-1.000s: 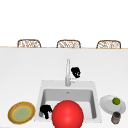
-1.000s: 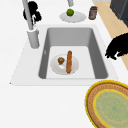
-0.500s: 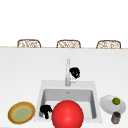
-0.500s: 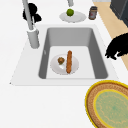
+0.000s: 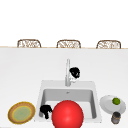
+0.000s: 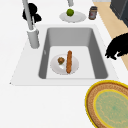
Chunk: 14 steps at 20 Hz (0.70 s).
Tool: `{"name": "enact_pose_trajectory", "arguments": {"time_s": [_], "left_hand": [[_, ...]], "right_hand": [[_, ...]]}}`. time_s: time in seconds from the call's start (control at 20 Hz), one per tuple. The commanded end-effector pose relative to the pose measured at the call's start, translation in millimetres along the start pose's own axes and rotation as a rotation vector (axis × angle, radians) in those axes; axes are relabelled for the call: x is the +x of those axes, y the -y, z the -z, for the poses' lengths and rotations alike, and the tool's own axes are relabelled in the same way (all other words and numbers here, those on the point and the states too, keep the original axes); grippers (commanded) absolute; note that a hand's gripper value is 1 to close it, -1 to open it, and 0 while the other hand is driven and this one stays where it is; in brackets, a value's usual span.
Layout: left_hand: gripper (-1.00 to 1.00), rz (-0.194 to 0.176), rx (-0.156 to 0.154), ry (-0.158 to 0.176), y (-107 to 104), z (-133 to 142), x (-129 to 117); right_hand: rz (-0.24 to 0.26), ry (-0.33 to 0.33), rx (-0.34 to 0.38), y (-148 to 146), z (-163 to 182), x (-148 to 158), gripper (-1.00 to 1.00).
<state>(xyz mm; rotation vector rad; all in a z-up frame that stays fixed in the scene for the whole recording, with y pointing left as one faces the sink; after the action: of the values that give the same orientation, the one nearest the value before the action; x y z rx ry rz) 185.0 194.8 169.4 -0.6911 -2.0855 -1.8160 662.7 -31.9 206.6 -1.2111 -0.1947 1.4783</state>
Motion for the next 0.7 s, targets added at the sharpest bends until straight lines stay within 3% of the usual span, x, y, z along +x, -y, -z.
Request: {"name": "enact_pose_trajectory", "arguments": {"time_s": [0.0,0.05,0.1,0.2,0.65], "left_hand": [[0.0,0.0,0.0,0.0,0,0,0],[0.0,0.0,0.0,0.0,0,0,0],[0.0,0.0,0.0,0.0,0,0,0],[0.0,0.0,0.0,0.0,0,0,0],[0.0,0.0,0.0,0.0,0,0,0]], "right_hand": [[-0.02,0.028,-0.023,3,-10,11,1.0],[-0.01,0.016,-0.014,2,-5,7,1.0],[0.0,0.002,-0.003,1,-2,5,-1.0],[-0.003,-0.031,0.01,-3,-1,-1,-1.0],[0.02,0.055,0.094,36,-22,-35,-1.0]]}}
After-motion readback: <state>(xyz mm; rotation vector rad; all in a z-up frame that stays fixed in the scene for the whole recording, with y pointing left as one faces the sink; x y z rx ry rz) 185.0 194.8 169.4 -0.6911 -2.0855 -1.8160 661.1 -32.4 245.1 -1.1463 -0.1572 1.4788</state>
